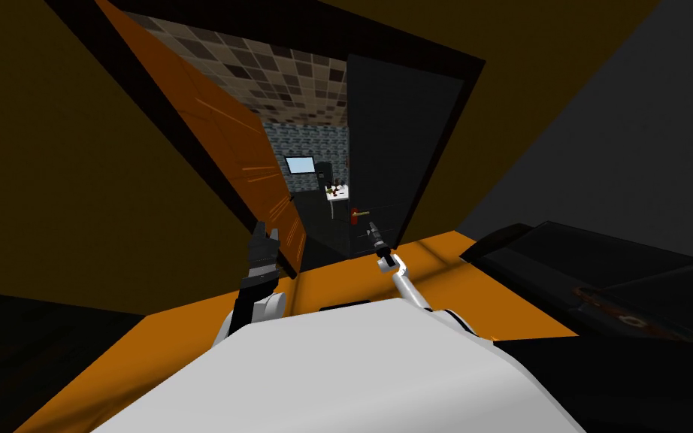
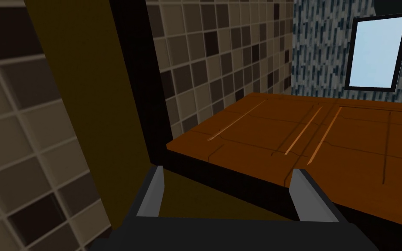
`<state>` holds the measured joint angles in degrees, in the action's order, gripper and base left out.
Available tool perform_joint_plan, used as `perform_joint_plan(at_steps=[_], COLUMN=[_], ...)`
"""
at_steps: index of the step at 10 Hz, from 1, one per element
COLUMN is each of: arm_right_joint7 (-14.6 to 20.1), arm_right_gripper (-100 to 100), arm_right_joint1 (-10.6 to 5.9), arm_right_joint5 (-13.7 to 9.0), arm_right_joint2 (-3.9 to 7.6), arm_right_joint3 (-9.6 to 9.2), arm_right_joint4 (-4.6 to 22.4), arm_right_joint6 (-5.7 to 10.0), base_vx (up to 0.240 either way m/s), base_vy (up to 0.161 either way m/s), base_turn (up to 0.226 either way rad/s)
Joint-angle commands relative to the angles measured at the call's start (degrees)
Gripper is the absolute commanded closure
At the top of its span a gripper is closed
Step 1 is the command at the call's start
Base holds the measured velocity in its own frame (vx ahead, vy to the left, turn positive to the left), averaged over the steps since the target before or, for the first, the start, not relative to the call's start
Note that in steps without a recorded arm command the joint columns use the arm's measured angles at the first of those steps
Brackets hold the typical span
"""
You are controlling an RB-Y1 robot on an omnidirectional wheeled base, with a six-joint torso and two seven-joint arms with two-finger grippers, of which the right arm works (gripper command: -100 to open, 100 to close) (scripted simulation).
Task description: Push the door open
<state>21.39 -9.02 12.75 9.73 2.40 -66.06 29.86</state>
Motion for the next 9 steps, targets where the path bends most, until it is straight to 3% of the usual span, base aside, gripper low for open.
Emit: perform_joint_plan(at_steps=[1, 2, 3, 4, 5, 7, 8, 9], arm_right_joint7=[0.78, 1.34, 1.34, 1.90, 1.90, 2.93, 2.93, 3.41], arm_right_gripper=[-100, -100, -100, -100, -100, -100, -100, -100], arm_right_joint1=[-1.55, -3.00, -3.00, -4.45, -4.45, -7.12, -7.12, -8.36], arm_right_joint5=[0.50, 0.85, 0.85, 1.20, 1.20, 1.86, 1.86, 2.16], arm_right_joint2=[0.42, 0.79, 0.79, 1.15, 1.15, 1.82, 1.82, 2.12], arm_right_joint3=[0.00, 0.08, 0.08, 0.15, 0.15, 0.29, 0.29, 0.35], arm_right_joint4=[2.86, 4.87, 5.73, 8.07, 8.23, 12.10, 12.87, 14.49], arm_right_joint6=[-0.32, -0.32, -0.32, -0.33, -0.33, -0.33, -0.33, -0.34], base_vx=[0.056, 0.082, 0.067, 0.057, 0.043, 0.058, 0.057, 0.063], base_vy=[-0.011, -0.017, -0.013, -0.015, -0.016, -0.009, -0.011, -0.024], base_turn=[-0.001, 0.001, 0.005, 0.002, 0.001, 0.002, 0.002, 0.000])
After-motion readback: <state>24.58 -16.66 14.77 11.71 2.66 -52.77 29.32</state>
